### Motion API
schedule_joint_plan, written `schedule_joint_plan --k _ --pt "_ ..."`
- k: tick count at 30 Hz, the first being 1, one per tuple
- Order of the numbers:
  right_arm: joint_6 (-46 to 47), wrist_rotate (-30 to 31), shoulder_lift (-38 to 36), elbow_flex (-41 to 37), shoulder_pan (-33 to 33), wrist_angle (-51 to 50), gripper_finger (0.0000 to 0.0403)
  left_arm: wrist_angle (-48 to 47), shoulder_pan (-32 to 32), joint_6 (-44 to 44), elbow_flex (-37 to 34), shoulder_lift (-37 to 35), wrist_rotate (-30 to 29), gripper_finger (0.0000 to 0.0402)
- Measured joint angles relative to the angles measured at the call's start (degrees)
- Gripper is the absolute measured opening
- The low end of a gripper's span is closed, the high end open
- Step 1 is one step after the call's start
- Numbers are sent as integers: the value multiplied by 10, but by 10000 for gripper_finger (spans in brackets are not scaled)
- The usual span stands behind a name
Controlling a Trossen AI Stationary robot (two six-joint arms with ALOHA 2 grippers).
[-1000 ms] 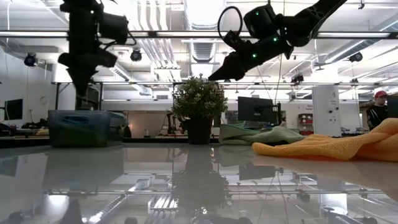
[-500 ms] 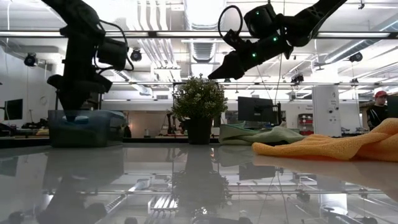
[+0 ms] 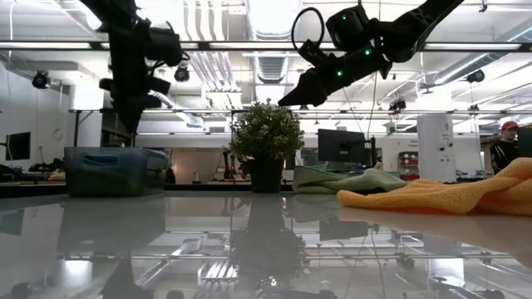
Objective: Fold microfiber towels
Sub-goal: Put the blue microfiber cloth into the black bin, then fold the orange microfiber cloth
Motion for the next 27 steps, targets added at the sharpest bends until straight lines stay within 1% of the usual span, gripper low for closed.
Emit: schedule_joint_plan --k 3,6,11,14,16,18,20,23,27 --pt "0 0 0 0 0 0 9 66 36 14 -27 6 -1 0" --pt "-2 0 0 0 0 -1 9 95 58 -3 -62 15 -1 0" --pt "-2 0 0 0 0 -1 9 140 61 -29 -107 34 -3 0" --pt "-1 0 0 0 0 -1 9 144 59 -30 -106 35 -4 0" --pt "3 0 0 0 0 -3 9 142 46 -30 -96 21 0 0" --pt "10 0 0 0 0 -7 9 155 19 -30 -89 -7 3 0" --pt "21 0 0 0 1 -8 9 196 -20 -32 -91 -39 3 0" --pt "66 0 0 0 6 -9 9 312 -111 -39 -116 -91 7 0" --pt "138 -1 -1 0 23 -47 14 490 -251 -45 -173 -138 10 0"
